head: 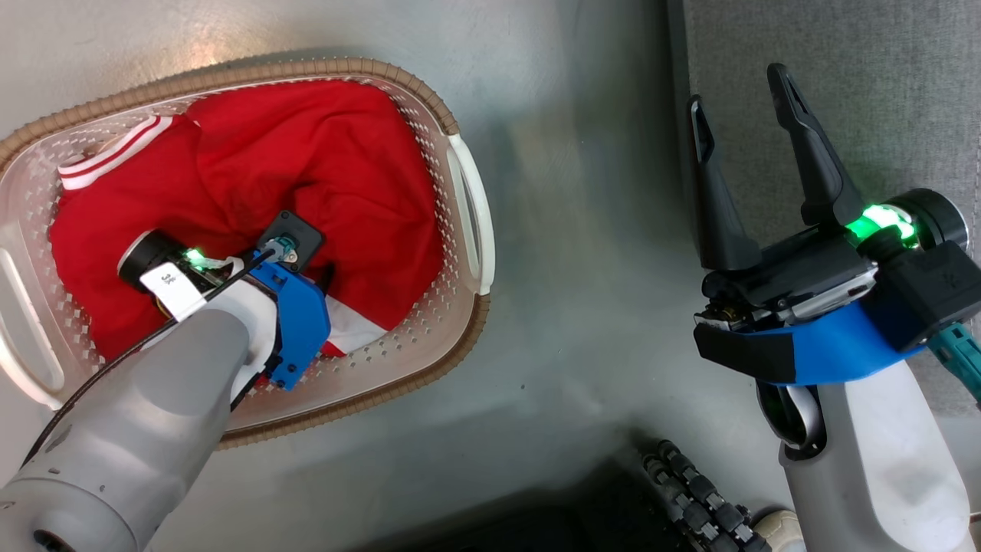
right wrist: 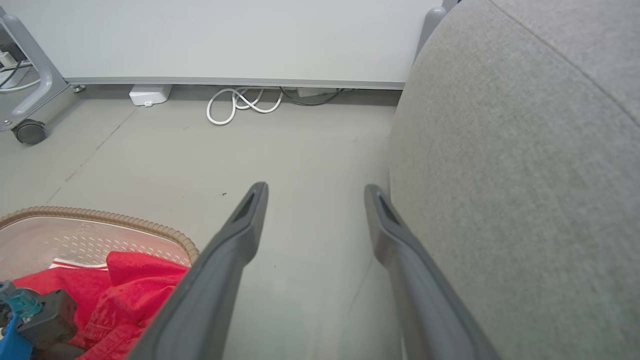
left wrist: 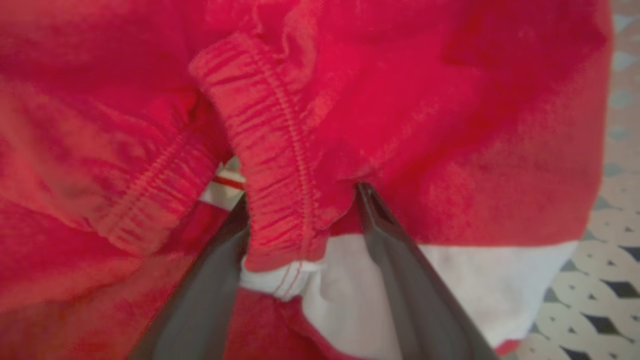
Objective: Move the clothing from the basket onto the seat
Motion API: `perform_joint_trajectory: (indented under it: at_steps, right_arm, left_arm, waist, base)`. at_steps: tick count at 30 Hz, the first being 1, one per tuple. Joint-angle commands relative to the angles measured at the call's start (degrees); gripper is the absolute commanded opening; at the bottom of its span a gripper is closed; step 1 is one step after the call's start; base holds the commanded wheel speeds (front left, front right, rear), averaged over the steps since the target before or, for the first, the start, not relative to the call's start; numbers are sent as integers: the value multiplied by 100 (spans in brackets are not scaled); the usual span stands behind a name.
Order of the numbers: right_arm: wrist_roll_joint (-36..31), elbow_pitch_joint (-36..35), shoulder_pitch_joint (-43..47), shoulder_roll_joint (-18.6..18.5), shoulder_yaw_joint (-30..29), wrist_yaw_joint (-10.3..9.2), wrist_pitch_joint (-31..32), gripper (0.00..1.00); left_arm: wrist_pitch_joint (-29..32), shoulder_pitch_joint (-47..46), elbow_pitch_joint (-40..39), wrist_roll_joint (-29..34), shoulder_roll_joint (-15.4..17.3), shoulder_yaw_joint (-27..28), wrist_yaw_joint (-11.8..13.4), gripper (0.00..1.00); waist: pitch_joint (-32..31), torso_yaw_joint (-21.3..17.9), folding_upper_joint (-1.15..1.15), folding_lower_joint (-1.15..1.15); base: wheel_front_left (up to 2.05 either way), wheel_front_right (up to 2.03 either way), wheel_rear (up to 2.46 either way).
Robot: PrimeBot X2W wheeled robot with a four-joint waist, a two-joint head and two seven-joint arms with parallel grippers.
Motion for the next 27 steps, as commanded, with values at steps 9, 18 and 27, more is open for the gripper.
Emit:
perform_joint_trajectory:
  at_steps: [9, 18, 27]
  right_arm:
    - [-58, -23, -112, -14, 3, 3, -22, 100]
    - [-135, 65, -125, -14, -25, 3, -22, 100]
    - [-262, 188, -59, -15, -94, 3, -22, 100]
  left_arm:
    - [-61, 38, -387, 97, 40, -18, -2, 0]
    - [-554, 126, -688, 144, -31, -20, -2, 0]
    - [-1263, 346, -837, -145, -371, -17, -1, 0]
  waist:
    - [38, 75, 0, 0]
    - [-263, 246, 0, 0]
    - [-886, 574, 0, 0]
  base:
    - [0, 0, 0]
    - [0, 0, 0]
    - [0, 0, 0]
